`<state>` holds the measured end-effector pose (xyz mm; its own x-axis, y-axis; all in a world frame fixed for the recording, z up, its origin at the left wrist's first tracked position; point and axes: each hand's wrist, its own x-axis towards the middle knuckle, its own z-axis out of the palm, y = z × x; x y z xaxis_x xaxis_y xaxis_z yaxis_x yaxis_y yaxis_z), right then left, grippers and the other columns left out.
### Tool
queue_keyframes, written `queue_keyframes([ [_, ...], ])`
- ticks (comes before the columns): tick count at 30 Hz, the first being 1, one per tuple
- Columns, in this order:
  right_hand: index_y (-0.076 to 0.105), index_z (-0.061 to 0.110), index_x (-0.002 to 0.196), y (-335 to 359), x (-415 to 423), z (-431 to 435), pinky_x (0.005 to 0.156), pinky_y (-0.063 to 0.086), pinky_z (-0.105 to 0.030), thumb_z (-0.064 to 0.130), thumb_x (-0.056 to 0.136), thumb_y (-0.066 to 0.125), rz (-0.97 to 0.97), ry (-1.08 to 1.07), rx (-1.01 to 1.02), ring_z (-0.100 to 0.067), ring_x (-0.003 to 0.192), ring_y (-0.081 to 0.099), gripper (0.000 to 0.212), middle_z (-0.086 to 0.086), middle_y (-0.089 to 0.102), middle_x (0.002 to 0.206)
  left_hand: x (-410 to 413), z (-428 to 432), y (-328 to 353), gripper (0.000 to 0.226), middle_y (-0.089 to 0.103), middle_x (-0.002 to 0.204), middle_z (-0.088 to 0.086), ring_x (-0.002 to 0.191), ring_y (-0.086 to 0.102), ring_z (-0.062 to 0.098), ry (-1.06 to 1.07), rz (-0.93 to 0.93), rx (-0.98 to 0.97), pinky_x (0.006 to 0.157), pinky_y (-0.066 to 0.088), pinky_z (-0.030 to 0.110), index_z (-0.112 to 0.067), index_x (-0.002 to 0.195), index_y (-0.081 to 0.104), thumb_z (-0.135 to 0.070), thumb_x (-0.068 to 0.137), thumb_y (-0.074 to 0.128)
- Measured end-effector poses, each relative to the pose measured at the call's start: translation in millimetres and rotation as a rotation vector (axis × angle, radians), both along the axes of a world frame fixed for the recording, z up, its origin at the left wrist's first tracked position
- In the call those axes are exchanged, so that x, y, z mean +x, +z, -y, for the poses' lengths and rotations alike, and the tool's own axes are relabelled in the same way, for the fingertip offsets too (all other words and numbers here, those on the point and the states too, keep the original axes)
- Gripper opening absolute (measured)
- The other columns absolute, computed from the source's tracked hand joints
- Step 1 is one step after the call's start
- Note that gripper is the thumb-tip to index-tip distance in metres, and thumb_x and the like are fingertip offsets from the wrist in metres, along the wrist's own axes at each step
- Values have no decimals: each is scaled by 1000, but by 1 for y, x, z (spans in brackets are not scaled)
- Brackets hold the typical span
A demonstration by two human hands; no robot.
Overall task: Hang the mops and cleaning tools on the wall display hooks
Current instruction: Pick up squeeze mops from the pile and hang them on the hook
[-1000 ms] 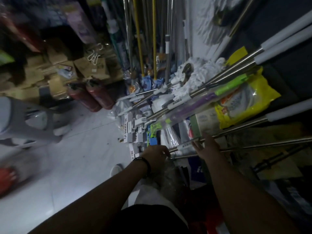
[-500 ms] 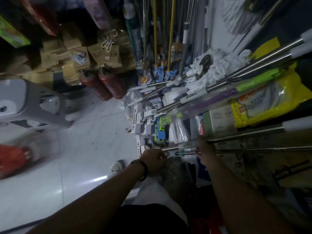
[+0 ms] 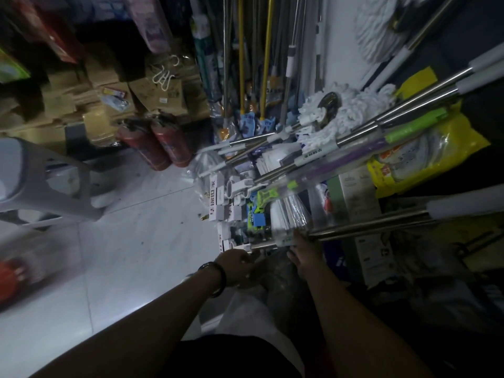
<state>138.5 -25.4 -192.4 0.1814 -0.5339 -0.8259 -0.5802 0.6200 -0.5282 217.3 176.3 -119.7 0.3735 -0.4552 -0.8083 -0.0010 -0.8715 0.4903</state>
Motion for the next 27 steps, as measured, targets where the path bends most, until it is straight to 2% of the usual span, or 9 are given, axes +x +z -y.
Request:
queue_keyframes([
  [2, 66, 7, 108, 8, 5, -11, 108, 49, -67, 28, 99, 74, 4, -25, -30, -56, 121, 63, 24, -35, 66, 125, 0, -15, -3, 33, 75, 119, 17, 106, 72, 35, 39, -19, 17, 93, 59, 44, -7, 119, 74, -31, 103, 58],
  [5, 68, -3, 120, 8, 2, -33, 96, 61, -54, 39, 100, 69, -11, 121, -105, -32, 93, 71, 46, -17, 71, 102, -3, -31, 0, 32, 76, 116, 18, 93, 73, 30, 78, -75, 26, 86, 60, 42, -6, 119, 73, -30, 104, 57],
  [8, 70, 1, 125, 7, -4, -62, 100, 59, -48, 51, 100, 63, -44, 288, -153, -31, 105, 72, 56, -17, 74, 117, -2, -42, 3, 28, 76, 111, 21, 83, 73, 31, 132, -138, 25, 67, 61, 37, -6, 114, 73, -25, 103, 56],
  [10, 76, 9, 115, 10, -5, -85, 95, 61, -45, 55, 94, 68, -72, 298, -191, -32, 105, 75, 51, -12, 77, 109, 1, -49, 1, 20, 73, 105, 18, 90, 75, 36, 199, -172, 11, 62, 59, 35, -9, 107, 70, -22, 102, 56],
  [14, 75, 3, 81, 35, -3, -126, 64, 52, -36, 43, 85, 85, -63, 84, -220, -24, 66, 66, 42, -14, 74, 76, 5, -63, -3, 26, 71, 109, 19, 102, 75, 39, 328, -303, 22, 89, 63, 50, -8, 114, 71, -27, 102, 58],
  [16, 66, 7, 62, 52, -3, -139, 54, 41, -34, 37, 87, 85, -69, 27, -162, -22, 52, 54, 44, -13, 62, 59, 6, -70, -2, 24, 74, 112, 21, 101, 76, 39, 420, -403, 27, 88, 61, 51, -10, 102, 73, -32, 99, 64],
  [21, 74, 0, 95, 108, 5, -165, 62, 60, -37, 16, 91, 82, 56, -71, -237, -32, 76, 73, 18, -21, 76, 90, 5, -89, -15, 24, 66, 86, 13, 67, 63, 28, 667, -574, 5, 68, 54, 38, -11, 94, 65, -33, 101, 58],
  [25, 76, 6, 94, 151, 11, -179, 76, 64, -42, 15, 93, 80, 105, 39, -299, -29, 84, 78, 9, -17, 79, 95, 5, -101, -19, 33, 67, 123, 21, 93, 66, 33, 996, -780, -71, 78, 59, 45, -8, 114, 62, -35, 110, 43],
  [27, 76, 4, 99, 166, 13, -191, 82, 64, -47, 13, 94, 78, 160, 13, -262, -34, 90, 79, 10, -19, 79, 101, 6, -110, -19, 34, 68, 118, 18, 97, 68, 29, 1122, -873, -127, 75, 57, 42, -6, 118, 61, -32, 112, 40],
])
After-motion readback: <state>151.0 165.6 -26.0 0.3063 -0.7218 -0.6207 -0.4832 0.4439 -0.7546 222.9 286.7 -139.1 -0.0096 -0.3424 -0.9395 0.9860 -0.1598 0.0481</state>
